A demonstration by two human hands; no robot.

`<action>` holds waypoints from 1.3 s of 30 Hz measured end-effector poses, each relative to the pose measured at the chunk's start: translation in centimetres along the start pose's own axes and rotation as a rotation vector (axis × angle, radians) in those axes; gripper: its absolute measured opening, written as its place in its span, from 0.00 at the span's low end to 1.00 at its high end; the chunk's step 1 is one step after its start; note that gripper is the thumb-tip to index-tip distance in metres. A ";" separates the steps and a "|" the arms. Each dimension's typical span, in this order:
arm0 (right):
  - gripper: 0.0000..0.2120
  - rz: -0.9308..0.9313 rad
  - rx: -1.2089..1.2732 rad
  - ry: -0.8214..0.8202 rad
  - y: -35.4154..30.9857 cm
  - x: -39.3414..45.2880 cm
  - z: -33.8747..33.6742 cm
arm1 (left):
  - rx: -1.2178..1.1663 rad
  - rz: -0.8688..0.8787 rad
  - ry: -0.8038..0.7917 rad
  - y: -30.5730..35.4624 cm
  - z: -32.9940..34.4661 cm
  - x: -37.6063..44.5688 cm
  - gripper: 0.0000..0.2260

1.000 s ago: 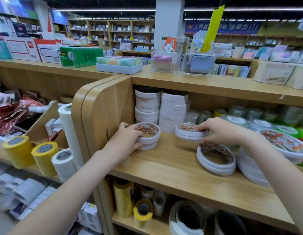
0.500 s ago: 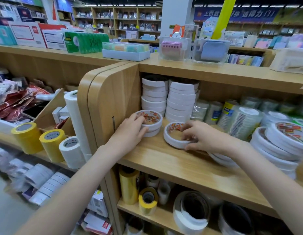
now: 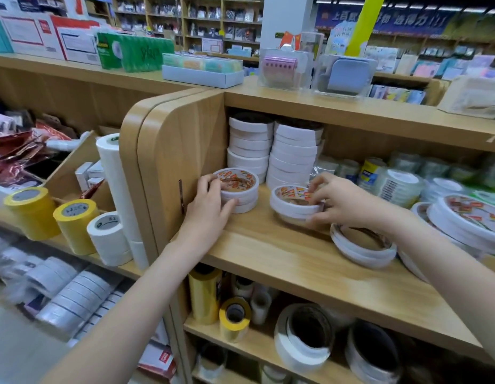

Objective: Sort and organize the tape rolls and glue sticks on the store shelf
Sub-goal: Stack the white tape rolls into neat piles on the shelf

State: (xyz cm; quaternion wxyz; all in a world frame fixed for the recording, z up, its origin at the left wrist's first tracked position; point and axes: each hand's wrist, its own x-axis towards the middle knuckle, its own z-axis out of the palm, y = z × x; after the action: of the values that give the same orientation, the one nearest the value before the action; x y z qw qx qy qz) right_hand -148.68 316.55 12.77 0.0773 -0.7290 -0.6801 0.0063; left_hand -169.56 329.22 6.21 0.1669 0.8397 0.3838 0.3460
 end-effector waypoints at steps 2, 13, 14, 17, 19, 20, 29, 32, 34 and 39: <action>0.13 -0.006 0.014 -0.023 0.1 -0.1 0.1 | -0.003 -0.005 0.017 -0.1 -0.3 -0.2 0.15; 0.09 -0.110 0.232 0.259 -3.7 2.2 -0.9 | -0.087 0.002 0.076 -0.6 -0.1 -1.4 0.24; 0.11 -0.118 0.157 0.206 -3.9 2.5 -0.7 | -0.097 0.007 0.073 -0.7 -0.2 -1.5 0.24; 0.12 -0.105 0.019 0.063 -4.0 2.3 0.3 | -0.090 0.063 0.072 -0.8 -0.6 -1.8 0.21; 0.09 -0.071 -0.007 -0.001 -3.7 1.5 0.5 | -0.066 0.100 0.076 -0.7 -1.2 -2.1 0.19; 0.09 -0.046 -0.021 -0.042 -3.5 1.1 0.6 | -0.062 0.117 0.086 -0.5 -1.6 -2.1 0.19; 0.18 0.036 -0.091 -0.121 -3.7 1.9 -1.9 | 0.298 0.130 -0.213 1.9 -1.2 4.4 0.23; 0.20 0.023 0.019 -0.034 -3.8 3.6 -1.6 | 0.422 0.123 -0.334 1.7 -0.2 4.6 0.28; 0.23 0.023 0.128 -0.082 -4.0 4.8 -0.2 | 0.456 0.121 -0.389 2.0 -0.3 4.2 0.30; 0.23 -0.034 0.353 -0.080 -3.7 5.7 2.1 | 0.414 0.110 -0.441 2.6 -3.0 3.0 0.28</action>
State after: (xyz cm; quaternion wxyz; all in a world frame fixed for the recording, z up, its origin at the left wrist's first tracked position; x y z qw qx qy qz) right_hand -152.18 322.63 11.66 0.1768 -0.6917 -0.6833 0.1532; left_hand -168.92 329.91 11.12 0.0525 0.9303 0.3546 0.0782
